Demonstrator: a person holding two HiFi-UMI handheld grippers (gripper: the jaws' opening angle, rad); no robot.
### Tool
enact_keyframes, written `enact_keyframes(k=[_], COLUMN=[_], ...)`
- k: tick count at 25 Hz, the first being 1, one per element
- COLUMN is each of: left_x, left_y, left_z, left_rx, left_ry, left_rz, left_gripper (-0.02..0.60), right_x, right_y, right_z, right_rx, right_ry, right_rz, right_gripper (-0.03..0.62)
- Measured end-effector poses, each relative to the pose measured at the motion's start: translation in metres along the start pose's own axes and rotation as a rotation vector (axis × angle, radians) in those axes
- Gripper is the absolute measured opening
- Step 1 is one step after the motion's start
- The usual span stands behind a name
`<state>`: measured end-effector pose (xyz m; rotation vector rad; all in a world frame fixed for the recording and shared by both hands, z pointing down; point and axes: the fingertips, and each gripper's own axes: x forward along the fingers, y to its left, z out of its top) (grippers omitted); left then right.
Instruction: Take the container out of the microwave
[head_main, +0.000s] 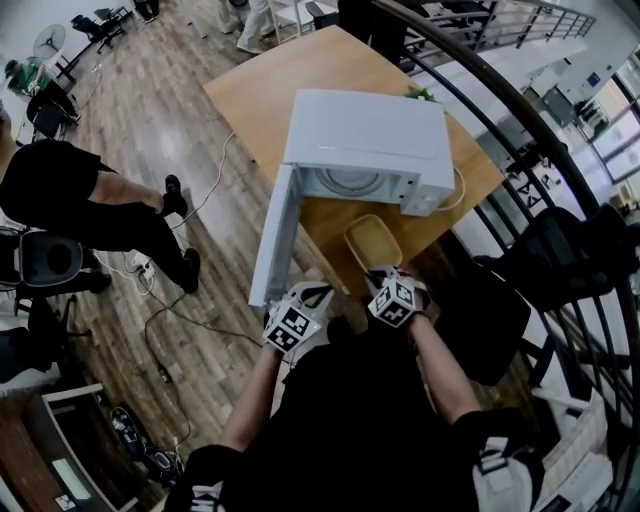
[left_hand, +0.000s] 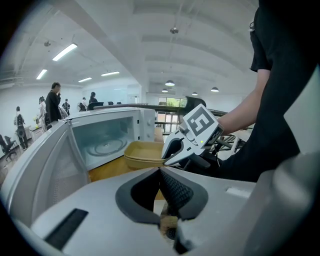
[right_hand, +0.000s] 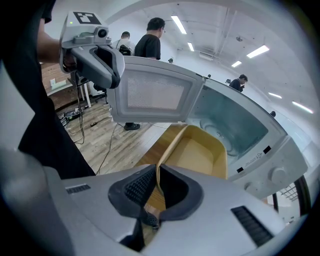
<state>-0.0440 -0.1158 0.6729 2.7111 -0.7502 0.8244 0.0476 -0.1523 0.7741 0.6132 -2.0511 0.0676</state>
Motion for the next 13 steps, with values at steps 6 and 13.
enact_keyframes(k=[6, 13], left_x=[0.0016, 0.0003], left_y=[-0.0034, -0.0085], left_z=[0.0009, 0.0049], left_rx=[0.001, 0.009], left_ry=[-0.005, -0.003], left_rz=[0.016, 0.015], left_gripper=[0.002, 0.002], right_x=[-0.0017, -0.0045], right_y=[0.0017, 0.0021], right_z=[-0.0025, -0.0023], right_rx=[-0.018, -0.031], right_ry=[-0.008, -0.018], right_rz=[0.002, -0.001], right_gripper=[0.025, 0.025])
